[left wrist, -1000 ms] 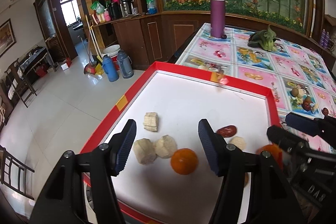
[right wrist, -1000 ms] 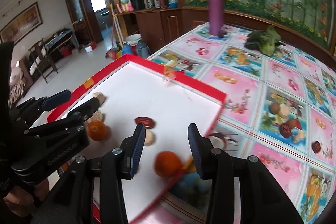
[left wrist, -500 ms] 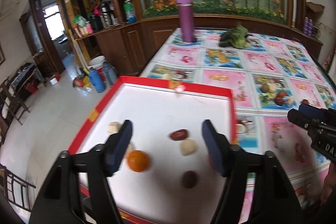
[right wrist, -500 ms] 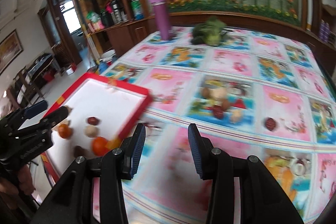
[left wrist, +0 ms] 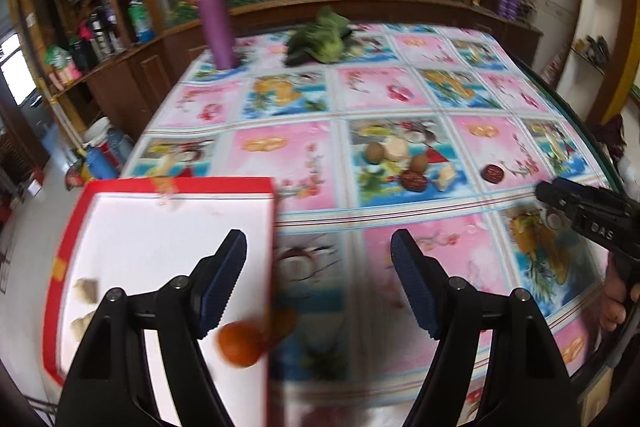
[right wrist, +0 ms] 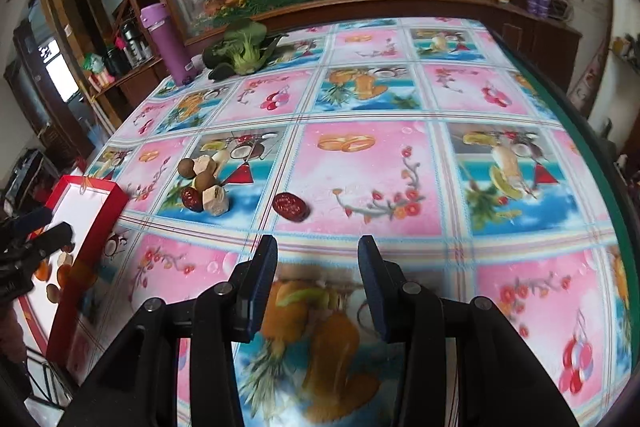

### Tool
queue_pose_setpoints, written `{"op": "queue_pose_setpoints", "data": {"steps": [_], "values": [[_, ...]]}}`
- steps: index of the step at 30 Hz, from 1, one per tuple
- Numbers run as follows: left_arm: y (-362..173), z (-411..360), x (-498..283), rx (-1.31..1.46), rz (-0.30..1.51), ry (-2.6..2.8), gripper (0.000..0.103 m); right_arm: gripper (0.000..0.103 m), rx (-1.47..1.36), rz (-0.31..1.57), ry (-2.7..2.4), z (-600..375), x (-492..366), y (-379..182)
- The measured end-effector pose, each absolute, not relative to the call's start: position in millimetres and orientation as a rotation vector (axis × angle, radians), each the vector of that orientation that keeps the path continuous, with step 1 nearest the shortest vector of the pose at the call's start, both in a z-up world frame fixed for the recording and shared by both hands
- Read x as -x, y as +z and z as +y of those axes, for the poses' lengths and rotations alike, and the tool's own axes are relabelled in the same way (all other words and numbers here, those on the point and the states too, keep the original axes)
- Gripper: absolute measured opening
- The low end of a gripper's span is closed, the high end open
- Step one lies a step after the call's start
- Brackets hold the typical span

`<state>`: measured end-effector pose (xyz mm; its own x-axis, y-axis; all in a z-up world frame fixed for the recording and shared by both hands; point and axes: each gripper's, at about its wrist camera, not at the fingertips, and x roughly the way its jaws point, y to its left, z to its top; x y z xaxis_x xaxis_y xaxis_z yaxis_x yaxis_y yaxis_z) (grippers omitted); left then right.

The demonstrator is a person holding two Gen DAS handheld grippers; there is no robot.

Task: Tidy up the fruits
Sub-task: 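Move both tools back over the remaining fruits on the table, then grasp a red date with the right tool while the left tool grasps a beige cube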

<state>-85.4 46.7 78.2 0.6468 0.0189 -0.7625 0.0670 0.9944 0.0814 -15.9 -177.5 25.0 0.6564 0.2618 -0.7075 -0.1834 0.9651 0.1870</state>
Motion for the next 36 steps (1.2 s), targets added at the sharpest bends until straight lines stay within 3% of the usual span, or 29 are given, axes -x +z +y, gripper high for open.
{"op": "queue_pose_setpoints", "data": {"steps": [10,14,17,29,31,36], "values": [[68,17,59,-0.134,0.913,-0.102,0.075,0.041,-0.043,0.891,0.332,-152,-26,8],[64,10,48,-0.161,0.912,-0.123,0.075,0.026,-0.03,0.882,0.328,-143,-31,3],[58,1,40,-0.165,0.925,-0.146,0.075,0.026,-0.036,0.867,0.345,-145,-30,2],[37,-45,2,-0.195,0.924,-0.346,0.046,0.026,-0.056,0.885,0.34,-155,-29,3],[36,-48,-1,-0.2,0.924,-0.384,0.036,0.026,-0.058,0.89,0.338,-156,-28,3],[28,-50,-6,-0.215,0.939,-0.412,0.033,0.026,-0.059,0.893,0.336,-156,-29,3]]}}
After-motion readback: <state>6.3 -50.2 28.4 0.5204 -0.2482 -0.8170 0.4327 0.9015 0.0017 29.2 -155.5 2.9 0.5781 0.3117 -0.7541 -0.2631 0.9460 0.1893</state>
